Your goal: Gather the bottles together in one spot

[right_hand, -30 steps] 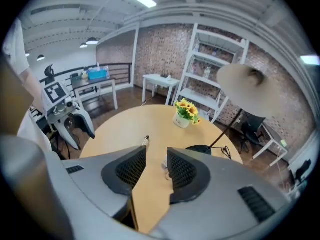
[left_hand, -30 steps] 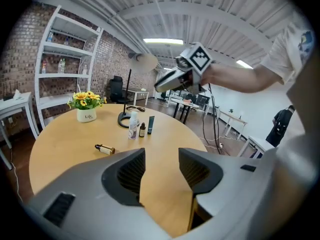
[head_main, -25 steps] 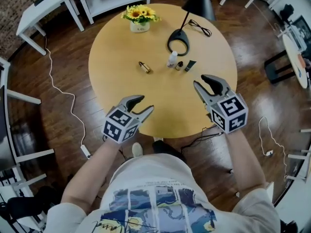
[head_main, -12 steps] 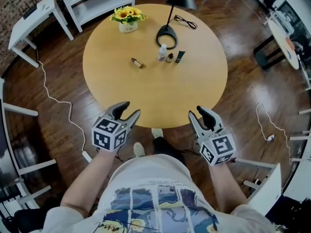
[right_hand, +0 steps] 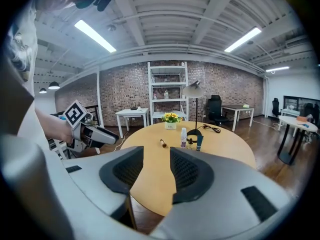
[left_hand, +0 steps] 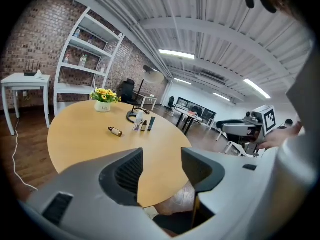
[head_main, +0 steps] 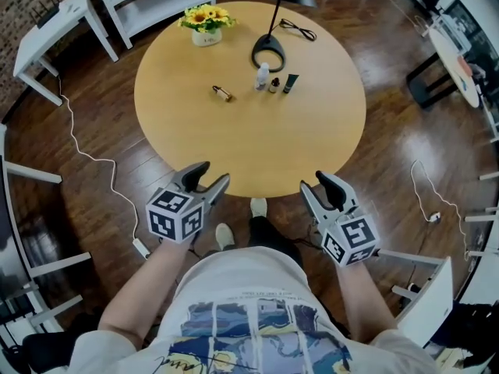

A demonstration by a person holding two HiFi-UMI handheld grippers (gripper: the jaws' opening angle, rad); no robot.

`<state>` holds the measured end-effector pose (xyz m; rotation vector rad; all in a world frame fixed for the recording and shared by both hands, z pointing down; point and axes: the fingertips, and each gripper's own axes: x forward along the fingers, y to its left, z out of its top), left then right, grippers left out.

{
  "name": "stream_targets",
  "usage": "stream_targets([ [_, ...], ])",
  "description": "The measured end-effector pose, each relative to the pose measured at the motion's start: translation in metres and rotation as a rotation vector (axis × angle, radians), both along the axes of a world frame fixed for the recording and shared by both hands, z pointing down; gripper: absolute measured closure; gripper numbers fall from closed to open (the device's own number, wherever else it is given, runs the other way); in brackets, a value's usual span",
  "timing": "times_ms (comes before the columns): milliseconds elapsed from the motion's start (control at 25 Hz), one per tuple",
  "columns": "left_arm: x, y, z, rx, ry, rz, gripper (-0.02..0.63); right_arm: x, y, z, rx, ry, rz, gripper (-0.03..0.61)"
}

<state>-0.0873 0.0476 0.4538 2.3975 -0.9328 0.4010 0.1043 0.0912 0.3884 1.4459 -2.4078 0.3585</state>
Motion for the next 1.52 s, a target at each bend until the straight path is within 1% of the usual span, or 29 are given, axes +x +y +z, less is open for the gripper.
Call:
stream_targets([
  [40, 0.001, -0.003, 0.002, -0.005, -0.006, -0.004, 0.353, 0.0, -0.001, 0.0, -0.009, -0.034, -0.004, 0.385],
  [120, 0.004, -0.01, 0.008, -0.016, -0.025, -0.01, 0.353, 0.003, -0.006, 0.002, -0.033, -0.096, 0.0, 0.367],
  [160, 0.006, -0.014, 0.01, -0.018, -0.038, -0.014, 0.353, 0.006, -0.009, 0.004, -0.037, -0.102, 0.001, 0.362],
  [200, 0.008, -0.02, 0.012, -0.019, -0.049, -0.019, 0.353, 0.009, -0.013, 0.005, -0.036, -0.097, -0.003, 0.332],
  [240, 0.011, -0.026, 0.014, -0.019, -0.056, -0.023, 0.353, 0.011, -0.017, 0.005, -0.031, -0.089, -0.011, 0.327],
  [280, 0.014, -0.035, 0.016, -0.021, -0.061, -0.028, 0.348, 0.012, -0.021, 0.004, -0.026, -0.084, -0.024, 0.268],
  [400, 0.023, -0.065, 0.025, -0.04, -0.082, -0.055, 0.318, 0.018, -0.037, -0.001, -0.004, -0.076, -0.064, 0.152],
  [440, 0.025, -0.078, 0.029, -0.05, -0.09, -0.068, 0.305, 0.022, -0.043, -0.002, 0.004, -0.073, -0.074, 0.137],
  [480, 0.029, -0.092, 0.035, -0.063, -0.098, -0.082, 0.298, 0.026, -0.05, -0.002, 0.01, -0.073, -0.084, 0.137],
  [560, 0.037, -0.121, 0.049, -0.094, -0.114, -0.114, 0.278, 0.036, -0.061, 0.0, 0.019, -0.072, -0.112, 0.089],
  [640, 0.043, -0.152, 0.063, -0.132, -0.121, -0.16, 0.27, 0.046, -0.073, -0.001, 0.032, -0.073, -0.145, 0.089],
  [800, 0.046, -0.215, 0.091, -0.196, -0.146, -0.286, 0.27, 0.067, -0.1, -0.004, 0.037, -0.107, -0.196, 0.091],
  [920, 0.045, -0.252, 0.117, -0.249, -0.172, -0.369, 0.27, 0.083, -0.12, 0.008, 0.002, -0.105, -0.221, 0.091],
  [1040, 0.046, -0.278, 0.137, -0.284, -0.177, -0.439, 0.273, 0.097, -0.137, 0.024, -0.049, -0.088, -0.233, 0.094],
  [1160, 0.048, -0.299, 0.152, -0.308, -0.19, -0.479, 0.281, 0.103, -0.152, 0.031, -0.084, -0.085, -0.251, 0.112],
  [1280, 0.047, -0.315, 0.167, -0.332, -0.201, -0.522, 0.304, 0.106, -0.162, 0.034, -0.084, -0.083, -0.283, 0.121],
  [1360, 0.045, -0.321, 0.176, -0.349, -0.221, -0.546, 0.331, 0.111, -0.165, 0.036, -0.097, -0.088, -0.292, 0.13],
  [1440, 0.042, -0.326, 0.185, -0.36, -0.264, -0.559, 0.331, 0.116, -0.168, 0.039, -0.115, -0.099, -0.292, 0.141],
  [1520, 0.04, -0.331, 0.192, -0.354, -0.331, -0.555, 0.331, 0.12, -0.17, 0.043, -0.132, -0.102, -0.3, 0.141],
])
